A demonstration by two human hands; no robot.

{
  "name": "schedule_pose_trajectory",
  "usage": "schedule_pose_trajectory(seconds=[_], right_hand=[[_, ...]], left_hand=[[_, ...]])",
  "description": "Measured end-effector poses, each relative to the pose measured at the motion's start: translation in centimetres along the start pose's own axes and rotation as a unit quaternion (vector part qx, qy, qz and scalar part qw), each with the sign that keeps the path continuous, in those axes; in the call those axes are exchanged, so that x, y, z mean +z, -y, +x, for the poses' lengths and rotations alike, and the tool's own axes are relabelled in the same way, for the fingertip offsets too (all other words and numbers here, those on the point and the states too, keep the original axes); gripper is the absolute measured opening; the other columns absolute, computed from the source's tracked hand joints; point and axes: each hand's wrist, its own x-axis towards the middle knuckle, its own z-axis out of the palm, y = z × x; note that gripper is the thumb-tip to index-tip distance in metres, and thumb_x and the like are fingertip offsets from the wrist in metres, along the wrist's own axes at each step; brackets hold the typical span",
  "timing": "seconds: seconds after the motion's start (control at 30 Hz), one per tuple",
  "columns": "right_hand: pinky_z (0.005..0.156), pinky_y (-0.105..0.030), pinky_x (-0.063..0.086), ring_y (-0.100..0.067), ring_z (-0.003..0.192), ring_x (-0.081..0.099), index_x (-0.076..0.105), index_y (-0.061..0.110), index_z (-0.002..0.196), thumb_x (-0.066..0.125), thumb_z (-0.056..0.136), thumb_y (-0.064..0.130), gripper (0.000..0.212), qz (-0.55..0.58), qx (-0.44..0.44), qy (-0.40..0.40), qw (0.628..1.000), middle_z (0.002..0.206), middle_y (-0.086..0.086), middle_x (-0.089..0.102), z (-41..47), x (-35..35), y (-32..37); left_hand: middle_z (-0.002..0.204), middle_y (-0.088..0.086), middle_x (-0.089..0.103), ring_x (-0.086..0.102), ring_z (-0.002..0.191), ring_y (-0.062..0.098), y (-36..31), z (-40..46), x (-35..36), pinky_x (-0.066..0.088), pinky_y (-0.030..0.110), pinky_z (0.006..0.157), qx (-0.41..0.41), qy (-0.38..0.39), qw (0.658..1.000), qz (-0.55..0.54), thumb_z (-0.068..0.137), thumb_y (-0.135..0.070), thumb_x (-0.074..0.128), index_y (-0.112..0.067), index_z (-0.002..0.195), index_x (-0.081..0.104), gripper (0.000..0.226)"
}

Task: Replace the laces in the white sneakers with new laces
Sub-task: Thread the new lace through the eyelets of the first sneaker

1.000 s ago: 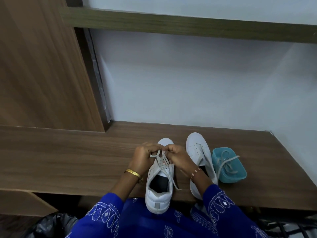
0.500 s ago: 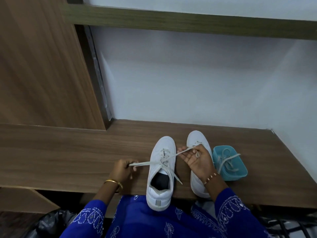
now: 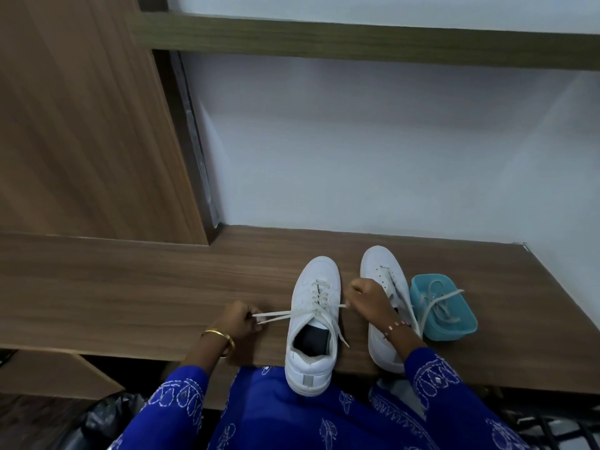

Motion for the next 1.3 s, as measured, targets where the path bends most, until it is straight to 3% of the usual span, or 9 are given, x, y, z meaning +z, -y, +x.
schedule_pose_trajectory(seconds=[0.13, 0.27, 0.47, 0.6, 0.7, 0.8, 1.1, 1.17, 1.3], right_hand=[[0.061, -0.023, 0.038, -0.011, 0.058, 0.047, 0.062, 0.003, 0.067, 0.061, 0.088, 0.028, 0.033, 0.087, 0.027, -0.001, 0.996, 0.061, -0.002, 0.053, -0.6, -0.6, 1.3], [0.059, -0.029, 0.037, -0.021, 0.056, 0.044, 0.047, 0.004, 0.060, 0.058, 0.089, 0.032, 0.042, 0.054, 0.046, -0.128, 0.989, 0.058, -0.010, 0.043, -0.7, -0.3, 1.3], [0.050, -0.027, 0.052, -0.017, 0.055, 0.057, 0.063, 0.000, 0.089, 0.057, 0.088, 0.020, 0.021, 0.010, 0.169, 0.118, 0.978, 0.073, -0.011, 0.060, -3.4, 1.6, 1.0], [0.049, -0.023, 0.055, -0.020, 0.079, 0.063, 0.059, 0.002, 0.110, 0.063, 0.085, 0.016, 0.029, -0.011, 0.155, 0.101, 0.983, 0.094, -0.008, 0.059, -4.1, 2.8, 0.8], [0.057, -0.027, 0.052, -0.026, 0.083, 0.066, 0.062, -0.001, 0.096, 0.065, 0.082, 0.013, 0.020, -0.067, 0.117, 0.076, 0.988, 0.090, -0.008, 0.061, -3.9, 3.2, 0.9], [0.060, -0.014, 0.030, -0.024, 0.096, 0.061, 0.064, 0.009, 0.084, 0.063, 0.083, 0.015, 0.007, -0.127, 0.077, 0.061, 0.987, 0.100, -0.009, 0.063, -3.5, 3.8, 1.5], [0.064, -0.022, 0.031, -0.020, 0.074, 0.050, 0.045, 0.019, 0.056, 0.060, 0.085, 0.015, 0.033, -0.137, 0.037, 0.064, 0.988, 0.101, -0.018, 0.063, 2.0, 6.7, 4.1], [0.066, -0.022, 0.032, -0.024, 0.079, 0.054, 0.062, 0.007, 0.075, 0.060, 0.086, 0.013, 0.013, -0.141, 0.038, 0.067, 0.987, 0.106, -0.020, 0.062, 3.0, 7.5, 4.6], [0.077, -0.024, 0.041, -0.027, 0.107, 0.059, 0.062, 0.002, 0.115, 0.058, 0.087, 0.012, 0.029, -0.125, 0.030, 0.057, 0.990, 0.119, -0.014, 0.061, 3.1, 7.8, 4.6]], left_hand=[[0.105, 0.005, 0.068, 0.059, 0.094, 0.013, -1.0, 0.3, -1.2, 0.042, 0.015, 0.079, 0.006, 0.050, 0.999, -0.013, 0.079, -0.001, 0.066, -0.006, 0.109, 0.067, 0.030], [0.110, 0.001, 0.064, 0.057, 0.104, 0.013, -3.5, -0.1, -1.1, 0.042, 0.022, 0.092, 0.030, 0.042, 0.988, -0.147, 0.082, -0.006, 0.066, -0.011, 0.107, 0.066, 0.026], [0.118, 0.007, 0.063, 0.060, 0.105, 0.019, -5.5, -0.1, 2.0, 0.047, 0.029, 0.093, 0.063, 0.058, 0.989, -0.121, 0.079, -0.029, 0.071, -0.006, 0.125, 0.055, 0.054], [0.112, 0.011, 0.065, 0.062, 0.102, 0.021, -5.1, 0.0, 3.7, 0.046, 0.025, 0.088, 0.050, 0.031, 0.995, -0.082, 0.085, -0.021, 0.065, -0.008, 0.129, 0.052, 0.048], [0.116, 0.008, 0.063, 0.060, 0.105, 0.020, -5.0, -0.1, 4.0, 0.043, 0.019, 0.085, 0.054, 0.012, 0.995, -0.082, 0.088, -0.020, 0.062, -0.009, 0.129, 0.052, 0.044], [0.109, 0.011, 0.065, 0.060, 0.101, 0.020, -4.8, 0.1, 4.0, 0.040, 0.019, 0.082, 0.062, -0.011, 0.996, -0.059, 0.091, -0.021, 0.056, -0.010, 0.133, 0.048, 0.044], [0.124, 0.016, 0.060, 0.056, 0.114, 0.028, -3.6, 3.1, 1.0, 0.039, 0.022, 0.086, 0.012, -0.098, 0.992, -0.078, 0.091, -0.014, 0.055, -0.005, 0.131, 0.050, 0.041], [0.125, 0.016, 0.059, 0.055, 0.116, 0.028, -3.0, 3.7, 0.3, 0.040, 0.028, 0.092, -0.002, -0.107, 0.992, -0.068, 0.091, -0.016, 0.056, -0.007, 0.132, 0.050, 0.041], [0.124, 0.014, 0.060, 0.056, 0.114, 0.028, -2.6, 4.2, -0.2, 0.041, 0.030, 0.092, -0.021, -0.097, 0.995, -0.034, 0.091, -0.019, 0.055, -0.011, 0.132, 0.050, 0.042]])
